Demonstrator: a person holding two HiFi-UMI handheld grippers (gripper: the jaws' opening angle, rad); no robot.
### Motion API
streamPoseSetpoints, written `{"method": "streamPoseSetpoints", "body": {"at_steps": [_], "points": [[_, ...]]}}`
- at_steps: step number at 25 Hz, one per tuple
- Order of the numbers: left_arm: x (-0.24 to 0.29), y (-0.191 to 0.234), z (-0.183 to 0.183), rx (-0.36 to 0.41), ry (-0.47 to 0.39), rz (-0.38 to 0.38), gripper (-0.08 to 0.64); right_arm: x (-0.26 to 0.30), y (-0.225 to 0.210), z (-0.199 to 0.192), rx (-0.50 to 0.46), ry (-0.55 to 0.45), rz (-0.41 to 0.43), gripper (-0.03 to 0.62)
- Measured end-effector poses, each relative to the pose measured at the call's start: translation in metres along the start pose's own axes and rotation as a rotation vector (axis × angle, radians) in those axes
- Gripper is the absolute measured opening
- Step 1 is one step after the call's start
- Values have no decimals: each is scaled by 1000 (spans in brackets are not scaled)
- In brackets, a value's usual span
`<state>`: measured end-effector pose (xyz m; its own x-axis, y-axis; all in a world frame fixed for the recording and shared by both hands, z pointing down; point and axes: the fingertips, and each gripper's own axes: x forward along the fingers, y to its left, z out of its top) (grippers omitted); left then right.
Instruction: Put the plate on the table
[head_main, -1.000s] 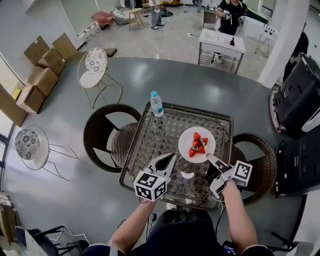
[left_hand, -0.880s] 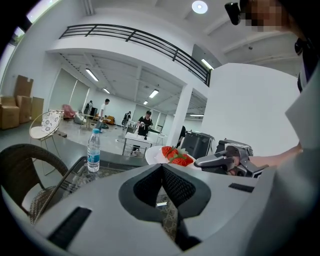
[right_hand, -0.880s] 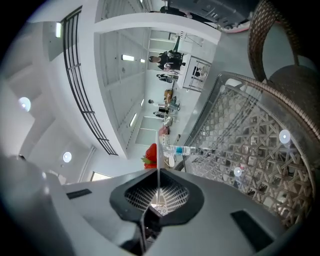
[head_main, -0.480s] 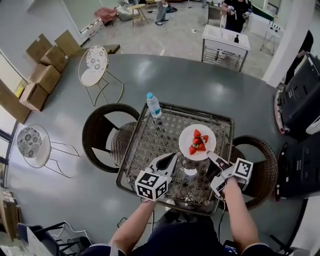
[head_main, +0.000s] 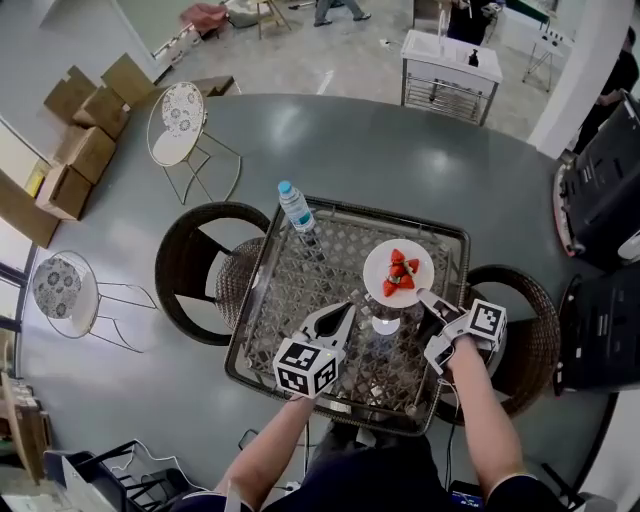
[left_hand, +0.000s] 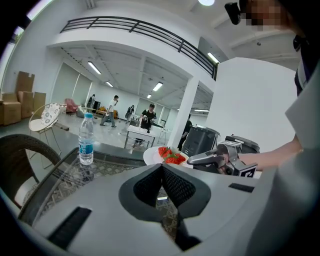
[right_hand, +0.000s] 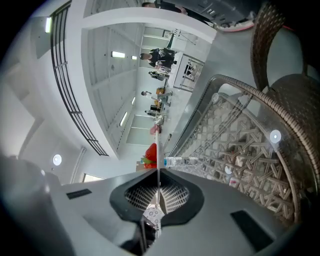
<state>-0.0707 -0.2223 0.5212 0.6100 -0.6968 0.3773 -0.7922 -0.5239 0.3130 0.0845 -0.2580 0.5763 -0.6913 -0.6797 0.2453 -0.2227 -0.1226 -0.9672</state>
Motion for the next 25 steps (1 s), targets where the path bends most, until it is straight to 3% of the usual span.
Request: {"method": "streamPoseSetpoints", "body": {"at_steps": [14,25], "points": [[56,16,-24,-21,77,6,8,53,-70,63,57,-26,-53,18],[77,22,-43,-57,127,5,8,83,-102,98,42,-34,-98,18]]}}
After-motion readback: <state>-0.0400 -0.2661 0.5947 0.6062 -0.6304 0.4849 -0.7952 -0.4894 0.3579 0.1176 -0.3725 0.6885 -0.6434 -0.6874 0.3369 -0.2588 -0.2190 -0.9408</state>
